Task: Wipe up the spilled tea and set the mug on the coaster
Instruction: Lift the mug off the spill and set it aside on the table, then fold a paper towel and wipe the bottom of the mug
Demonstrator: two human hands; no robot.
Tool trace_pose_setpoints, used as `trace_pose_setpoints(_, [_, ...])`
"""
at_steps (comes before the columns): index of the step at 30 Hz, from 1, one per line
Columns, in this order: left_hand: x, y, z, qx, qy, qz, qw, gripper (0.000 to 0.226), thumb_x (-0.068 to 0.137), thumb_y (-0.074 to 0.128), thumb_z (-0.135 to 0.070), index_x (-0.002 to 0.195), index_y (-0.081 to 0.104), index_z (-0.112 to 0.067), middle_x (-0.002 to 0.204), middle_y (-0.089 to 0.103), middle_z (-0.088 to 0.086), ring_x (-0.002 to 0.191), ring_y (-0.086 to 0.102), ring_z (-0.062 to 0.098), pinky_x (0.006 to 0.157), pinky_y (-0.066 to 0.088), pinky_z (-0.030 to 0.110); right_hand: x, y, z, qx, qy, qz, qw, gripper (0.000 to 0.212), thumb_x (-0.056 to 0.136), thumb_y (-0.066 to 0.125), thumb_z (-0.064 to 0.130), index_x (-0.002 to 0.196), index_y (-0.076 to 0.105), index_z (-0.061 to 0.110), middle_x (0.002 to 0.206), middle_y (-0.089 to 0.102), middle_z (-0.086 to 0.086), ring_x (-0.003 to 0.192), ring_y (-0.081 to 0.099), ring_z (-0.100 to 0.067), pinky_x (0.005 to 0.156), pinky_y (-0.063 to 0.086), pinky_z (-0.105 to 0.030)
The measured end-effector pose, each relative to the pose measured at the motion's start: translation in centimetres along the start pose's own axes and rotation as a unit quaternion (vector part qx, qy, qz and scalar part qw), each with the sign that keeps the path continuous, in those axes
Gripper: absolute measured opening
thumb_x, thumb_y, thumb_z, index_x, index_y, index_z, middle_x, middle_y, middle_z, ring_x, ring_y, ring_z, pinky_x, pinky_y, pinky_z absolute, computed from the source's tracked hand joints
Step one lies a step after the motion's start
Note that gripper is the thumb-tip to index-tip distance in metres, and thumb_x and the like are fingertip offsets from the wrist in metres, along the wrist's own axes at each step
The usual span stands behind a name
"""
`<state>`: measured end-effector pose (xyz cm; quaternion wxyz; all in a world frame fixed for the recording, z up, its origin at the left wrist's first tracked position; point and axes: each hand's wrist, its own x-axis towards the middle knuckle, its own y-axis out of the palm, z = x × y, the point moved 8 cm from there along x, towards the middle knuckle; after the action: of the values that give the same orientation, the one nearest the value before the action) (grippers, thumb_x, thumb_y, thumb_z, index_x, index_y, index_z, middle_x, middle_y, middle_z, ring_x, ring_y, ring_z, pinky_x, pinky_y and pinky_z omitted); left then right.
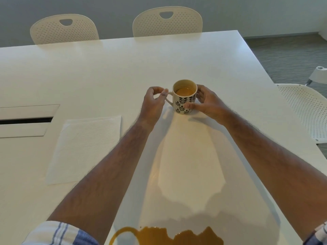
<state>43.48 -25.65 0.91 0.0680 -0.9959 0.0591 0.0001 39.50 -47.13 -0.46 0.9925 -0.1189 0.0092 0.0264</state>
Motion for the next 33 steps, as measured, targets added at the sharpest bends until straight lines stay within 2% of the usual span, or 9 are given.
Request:
trace_pose_setpoints(3, [-1.6, -1.5, -1.4, 0.071, 0.097, -0.039, 0.992, 0.024, 0.103, 0.065, -0.026, 0.123, 0.053, -0.023, 0.142, 0.053, 0.001, 0.131, 0.056, 0.013, 0.101, 0.054, 0.022, -1.4, 0.2, 0.4, -0.034, 0.007, -0.015, 0.999, 0.099, 0.069, 0.09, 0.058, 0.149, 0.046, 0.021, 0.15, 0.056, 0.006, 0.142, 0.047, -0.006, 0.117, 0.044, -0.045])
trace_pose_setpoints(4, [-2.4, -1.8, -1.9, 0.099, 0.138, -0.039, 0.985, 0.026, 0.103, 0.065, -0.021, 0.123, 0.05, -0.024, 0.143, 0.049, 0.001, 0.133, 0.053, 0.013, 0.102, 0.053, 0.021, -1.8, 0.3, 0.5, -0.049, 0.01, -0.019, 0.999, 0.099, 0.07, 0.087, 0.062, 0.15, 0.044, 0.022, 0.152, 0.054, 0.007, 0.143, 0.046, -0.006, 0.117, 0.044, -0.045])
trace_pose_setpoints(8, [-5.2, -2.5, -2.6, 0.194, 0.209, -0.019, 0.958, 0.035, 0.101, 0.064, -0.016, 0.133, 0.051, -0.012, 0.147, 0.044, 0.004, 0.142, 0.046, 0.019, 0.116, 0.046, 0.04, -4.0, 0.7, 0.5, -0.088, 0.026, -0.037, 0.995, 0.107, 0.074, 0.078, 0.073, 0.158, 0.034, 0.022, 0.162, 0.041, 0.003, 0.149, 0.037, -0.012, 0.12, 0.037, -0.044])
trace_pose_setpoints(13, [-9.3, -3.9, -2.7, 0.334, 0.258, -0.009, 0.906, 0.044, 0.098, 0.069, -0.015, 0.137, 0.052, -0.006, 0.15, 0.047, 0.013, 0.143, 0.043, 0.026, 0.118, 0.041, 0.038, -7.0, 1.4, 0.2, -0.155, 0.051, -0.053, 0.985, 0.109, 0.08, 0.066, 0.078, 0.163, 0.022, 0.022, 0.169, 0.027, -0.003, 0.154, 0.028, -0.02, 0.119, 0.031, -0.042])
trace_pose_setpoints(18, [-12.6, -6.8, -1.7, 0.384, 0.24, -0.015, 0.891, 0.043, 0.097, 0.07, -0.014, 0.135, 0.055, -0.003, 0.147, 0.05, 0.015, 0.139, 0.044, 0.031, 0.116, 0.036, 0.035, -10.3, 1.4, 0.4, -0.157, 0.061, -0.069, 0.983, 0.107, 0.08, 0.063, 0.079, 0.163, 0.023, 0.025, 0.17, 0.025, -0.001, 0.153, 0.029, -0.022, 0.116, 0.03, -0.037])
trace_pose_setpoints(21, [-14.7, -8.9, -0.9, 0.402, 0.216, -0.036, 0.889, 0.041, 0.095, 0.069, -0.017, 0.132, 0.056, -0.007, 0.14, 0.052, 0.009, 0.132, 0.047, 0.029, 0.112, 0.041, 0.041, -12.4, 1.8, 0.0, -0.176, 0.069, -0.072, 0.979, 0.107, 0.08, 0.063, 0.08, 0.163, 0.022, 0.027, 0.17, 0.023, 0.001, 0.154, 0.028, -0.02, 0.111, 0.028, -0.032])
trace_pose_setpoints(27, [-18.5, -13.1, 1.6, 0.448, 0.127, -0.06, 0.883, 0.057, 0.095, 0.073, -0.044, 0.135, 0.054, -0.009, 0.135, 0.057, 0.009, 0.127, 0.051, 0.029, 0.105, 0.047, 0.045, -16.3, 4.3, -0.7, -0.246, 0.067, -0.054, 0.965, 0.122, 0.072, 0.046, 0.096, 0.165, 0.014, 0.023, 0.173, 0.013, 0.0, 0.159, 0.012, -0.022, 0.127, 0.019, -0.048])
trace_pose_setpoints(29, [-19.4, -14.2, 2.3, 0.461, 0.098, -0.064, 0.88, 0.065, 0.092, 0.073, -0.053, 0.136, 0.054, -0.01, 0.138, 0.056, 0.008, 0.129, 0.05, 0.03, 0.107, 0.045, 0.046, -17.3, 5.2, -1.0, -0.282, 0.064, -0.048, 0.956, 0.116, 0.078, 0.043, 0.092, 0.165, 0.011, 0.023, 0.174, 0.008, -0.001, 0.16, 0.002, -0.025, 0.128, 0.011, -0.05])
trace_pose_setpoints(33, [-20.9, -15.5, 3.3, 0.469, 0.06, -0.06, 0.879, 0.072, 0.09, 0.074, -0.058, 0.139, 0.053, -0.009, 0.14, 0.054, 0.007, 0.132, 0.048, 0.03, 0.112, 0.043, 0.047, -19.0, 7.0, -1.2, -0.347, 0.034, -0.032, 0.937, 0.101, 0.093, 0.043, 0.077, 0.166, 0.005, 0.018, 0.174, 0.0, 0.0, 0.148, -0.014, -0.006, 0.119, -0.006, -0.033])
